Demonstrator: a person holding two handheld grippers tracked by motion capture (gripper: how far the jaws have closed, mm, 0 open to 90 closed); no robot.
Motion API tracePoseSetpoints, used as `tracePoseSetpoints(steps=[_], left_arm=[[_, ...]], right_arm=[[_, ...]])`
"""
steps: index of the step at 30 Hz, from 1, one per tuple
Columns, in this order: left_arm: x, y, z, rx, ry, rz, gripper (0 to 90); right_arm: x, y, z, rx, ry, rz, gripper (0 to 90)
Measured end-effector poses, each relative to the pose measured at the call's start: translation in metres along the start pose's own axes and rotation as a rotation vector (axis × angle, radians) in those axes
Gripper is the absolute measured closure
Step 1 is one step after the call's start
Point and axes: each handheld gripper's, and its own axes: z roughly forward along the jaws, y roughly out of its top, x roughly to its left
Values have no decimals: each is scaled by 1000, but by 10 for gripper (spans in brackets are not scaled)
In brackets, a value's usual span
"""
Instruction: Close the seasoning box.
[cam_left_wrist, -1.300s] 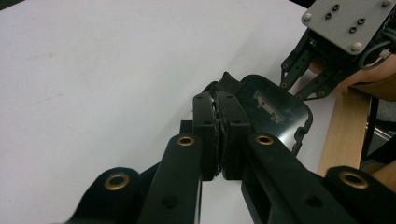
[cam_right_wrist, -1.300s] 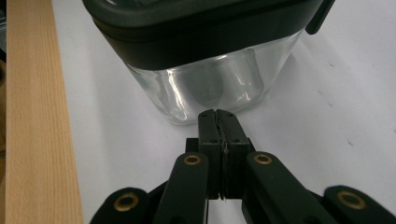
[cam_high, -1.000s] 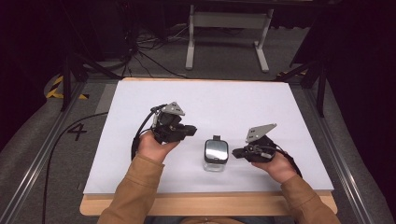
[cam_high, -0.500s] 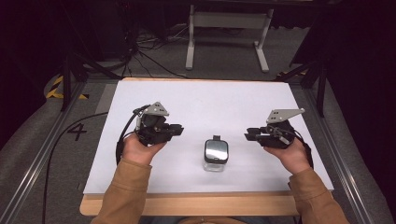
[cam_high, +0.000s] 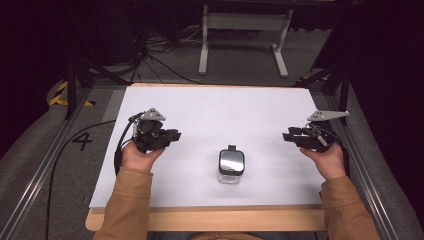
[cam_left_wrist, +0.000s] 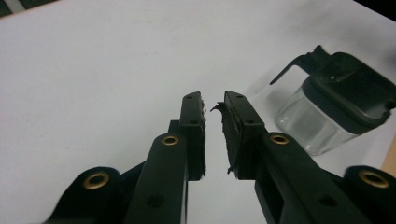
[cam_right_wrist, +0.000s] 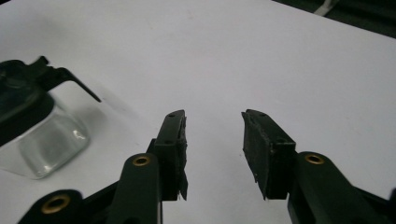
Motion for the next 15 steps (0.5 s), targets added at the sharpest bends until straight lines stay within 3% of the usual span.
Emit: tracePoseSetpoints(steps=[7, 10, 12, 15], left_arm=[[19, -15, 18, 25, 22, -40, 773], [22, -18, 24, 34, 27, -27, 738], [22, -20, 29, 45, 31, -28, 727], [22, -23, 38, 76, 48, 4, 668]], right_arm=[[-24, -22, 17, 25, -59, 19, 527], [-33, -33, 29, 61, -60, 58, 515], [-35, -35, 30, 67, -60, 66, 510], [-36, -38, 36, 80, -53, 72, 476]])
